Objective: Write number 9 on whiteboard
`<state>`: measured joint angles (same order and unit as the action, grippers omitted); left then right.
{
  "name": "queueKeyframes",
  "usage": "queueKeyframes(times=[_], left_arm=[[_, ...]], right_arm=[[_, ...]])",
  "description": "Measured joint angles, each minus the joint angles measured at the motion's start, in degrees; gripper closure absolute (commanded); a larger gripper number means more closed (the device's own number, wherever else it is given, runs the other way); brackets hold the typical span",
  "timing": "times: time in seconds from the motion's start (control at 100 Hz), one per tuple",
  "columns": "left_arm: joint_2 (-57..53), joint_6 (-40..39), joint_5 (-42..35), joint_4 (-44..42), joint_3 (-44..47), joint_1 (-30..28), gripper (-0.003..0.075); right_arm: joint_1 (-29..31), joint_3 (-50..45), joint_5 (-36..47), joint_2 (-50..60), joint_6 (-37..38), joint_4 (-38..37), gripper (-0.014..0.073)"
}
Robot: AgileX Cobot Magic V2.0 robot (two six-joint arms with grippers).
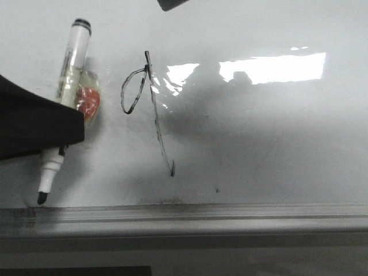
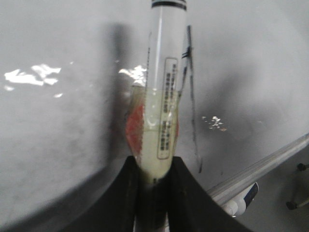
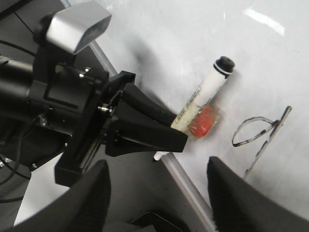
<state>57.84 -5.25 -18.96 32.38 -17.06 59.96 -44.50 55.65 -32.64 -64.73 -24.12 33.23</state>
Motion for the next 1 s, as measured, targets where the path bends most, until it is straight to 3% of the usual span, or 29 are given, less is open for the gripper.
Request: queueKeyframes(times=[0.12,0.47,0.54,0.67,0.74,0.84,1.0], left_arm=[[2.04,0.39,-0.92,3.4,-0.1,-0.11,0.0741],[4.01,1.73,-3.95,3.15,-0.1,0.0,0.0729],[4.01,1.73,-3.95,3.15,-0.1,0.0,0.0662],[4.11,1.73,-4.27,3.15,-0.21,0.0,0.0444],[4.06,1.63,-4.27,3.15,-0.31,0.0,0.0383],[3.43,1.63,-4.65,3.15,-0.43,0.0,0.0374],[0.32,1.63,-4.86,3.48,-0.43,-0.11,0.0379]], right_arm=[[0.0,0.0,-0.38,0.0,0.0,0.0,0.022],[0.0,0.0,-0.65,0.0,-0.09,0.0,0.022],[0.0,0.0,-0.74,0.0,-0.09,0.0,0.022],[0.0,0.0,-1.11,0.0,-0.09,0.0,0.022],[0.0,0.0,-1.25,0.0,-0.09,0.0,0.023],[0.0,0.0,-1.46,0.57,-0.09,-0.11,0.033],[0.0,-1.1,0.36,5.1,-0.12,-2.28,0.0632]])
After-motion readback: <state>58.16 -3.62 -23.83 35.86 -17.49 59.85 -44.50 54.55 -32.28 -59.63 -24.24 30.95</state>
